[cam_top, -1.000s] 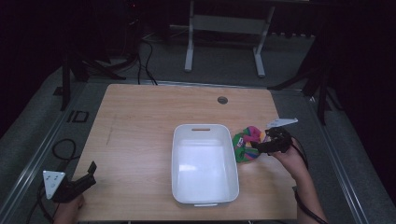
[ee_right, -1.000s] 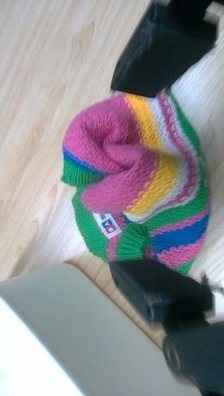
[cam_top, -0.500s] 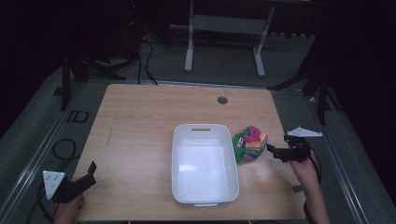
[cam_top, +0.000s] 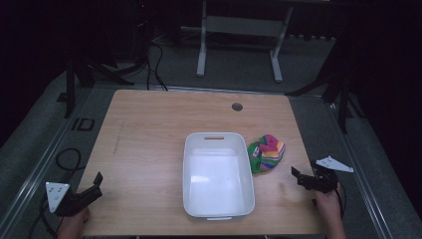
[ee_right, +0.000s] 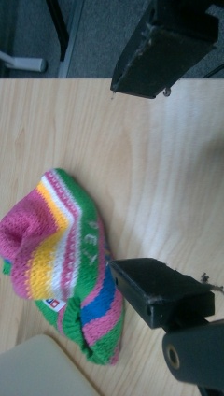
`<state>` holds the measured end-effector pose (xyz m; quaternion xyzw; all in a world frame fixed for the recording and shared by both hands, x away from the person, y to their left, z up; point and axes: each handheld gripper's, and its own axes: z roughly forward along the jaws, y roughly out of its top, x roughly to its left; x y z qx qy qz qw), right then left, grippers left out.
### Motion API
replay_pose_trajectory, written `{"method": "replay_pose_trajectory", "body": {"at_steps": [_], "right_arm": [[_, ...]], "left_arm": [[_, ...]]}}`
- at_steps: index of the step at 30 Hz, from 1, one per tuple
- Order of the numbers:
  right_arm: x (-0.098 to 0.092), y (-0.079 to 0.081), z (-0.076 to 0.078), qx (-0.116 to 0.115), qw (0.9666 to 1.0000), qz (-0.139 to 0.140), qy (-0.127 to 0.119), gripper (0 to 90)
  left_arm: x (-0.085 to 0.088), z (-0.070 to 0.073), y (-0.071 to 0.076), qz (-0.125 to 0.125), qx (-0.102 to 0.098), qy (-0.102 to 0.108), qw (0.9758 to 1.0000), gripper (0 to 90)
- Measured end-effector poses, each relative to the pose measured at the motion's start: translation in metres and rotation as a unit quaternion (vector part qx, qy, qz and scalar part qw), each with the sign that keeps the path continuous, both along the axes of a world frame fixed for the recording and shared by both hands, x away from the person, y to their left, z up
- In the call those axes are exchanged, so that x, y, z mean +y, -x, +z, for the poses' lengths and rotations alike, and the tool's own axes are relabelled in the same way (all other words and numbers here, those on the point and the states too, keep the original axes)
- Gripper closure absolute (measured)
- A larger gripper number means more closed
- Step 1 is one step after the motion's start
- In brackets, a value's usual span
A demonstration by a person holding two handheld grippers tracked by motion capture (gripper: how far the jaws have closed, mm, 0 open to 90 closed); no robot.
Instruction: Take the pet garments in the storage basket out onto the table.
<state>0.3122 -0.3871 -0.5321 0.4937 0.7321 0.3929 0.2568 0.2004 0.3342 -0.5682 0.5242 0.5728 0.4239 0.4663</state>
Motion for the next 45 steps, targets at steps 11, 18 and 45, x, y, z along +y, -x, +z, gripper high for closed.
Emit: {"method": "replay_pose_trajectory", "body": {"at_steps": [11,18,45], "right_arm": [[-0.012,0.031,-0.019,-0.043,0.9979,-0.045,-0.018,12.2],[-0.017,0.043,-0.023,-0.07,0.9942,-0.079,-0.021,12.3],[-0.032,0.048,-0.024,-0.096,0.9813,-0.151,-0.073,12.7]], "left_arm": [[0.0,0.0,0.0,0.0,0.0,-0.001,1.0,0.9],[0.0,0.0,0.0,0.0,0.001,-0.002,1.0,1.0],[0.0,0.0,0.001,-0.001,-0.001,-0.002,1.0,0.9]]}}
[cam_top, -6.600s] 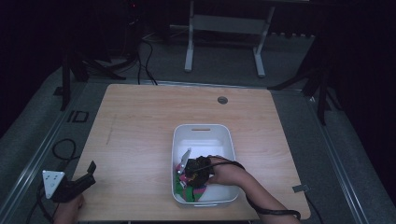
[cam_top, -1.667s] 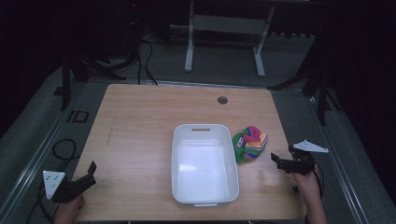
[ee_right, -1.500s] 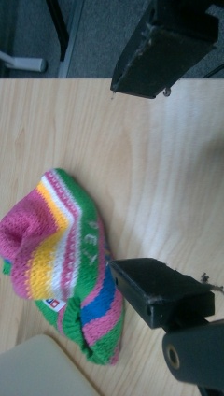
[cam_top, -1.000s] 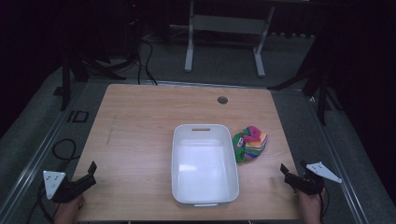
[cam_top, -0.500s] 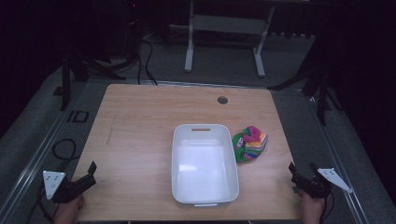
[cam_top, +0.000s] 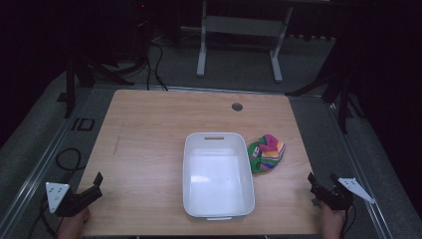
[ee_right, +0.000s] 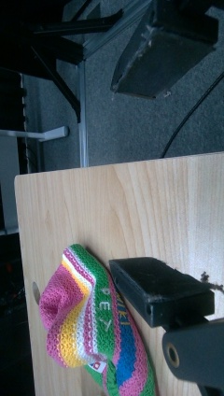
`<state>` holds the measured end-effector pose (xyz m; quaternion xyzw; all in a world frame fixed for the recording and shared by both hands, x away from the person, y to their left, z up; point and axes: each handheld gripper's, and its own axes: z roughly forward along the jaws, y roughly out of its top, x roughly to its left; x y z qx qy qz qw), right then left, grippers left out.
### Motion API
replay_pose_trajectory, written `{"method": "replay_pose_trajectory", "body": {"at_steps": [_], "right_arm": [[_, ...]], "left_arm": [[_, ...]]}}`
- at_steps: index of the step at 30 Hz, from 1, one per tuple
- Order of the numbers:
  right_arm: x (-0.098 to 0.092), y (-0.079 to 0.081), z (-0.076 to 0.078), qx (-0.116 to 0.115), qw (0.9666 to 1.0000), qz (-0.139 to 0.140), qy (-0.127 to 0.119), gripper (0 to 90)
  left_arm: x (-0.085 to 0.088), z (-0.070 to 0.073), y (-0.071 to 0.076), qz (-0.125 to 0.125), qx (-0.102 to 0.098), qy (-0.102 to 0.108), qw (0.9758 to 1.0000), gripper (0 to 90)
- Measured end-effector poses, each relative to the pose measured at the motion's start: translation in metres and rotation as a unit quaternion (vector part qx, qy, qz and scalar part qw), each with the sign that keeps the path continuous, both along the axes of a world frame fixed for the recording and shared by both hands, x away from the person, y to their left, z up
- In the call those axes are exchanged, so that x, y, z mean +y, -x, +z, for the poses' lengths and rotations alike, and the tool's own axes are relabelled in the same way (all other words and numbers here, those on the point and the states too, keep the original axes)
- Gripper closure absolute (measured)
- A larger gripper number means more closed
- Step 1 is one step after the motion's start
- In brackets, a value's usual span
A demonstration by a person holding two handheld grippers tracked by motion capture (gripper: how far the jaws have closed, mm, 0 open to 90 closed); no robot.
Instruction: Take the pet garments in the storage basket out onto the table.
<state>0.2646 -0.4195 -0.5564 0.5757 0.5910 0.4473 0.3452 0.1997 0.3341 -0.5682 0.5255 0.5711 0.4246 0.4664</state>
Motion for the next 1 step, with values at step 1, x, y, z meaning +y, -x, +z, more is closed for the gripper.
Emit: {"method": "replay_pose_trajectory", "body": {"at_steps": [1], "right_arm": [[0.0002,0.0,0.0,-0.001,1.0,-0.001,0.001,12.7]], "left_arm": [[0.0,0.0,0.0,0.0,0.0,0.0,1.0,0.9]]}}
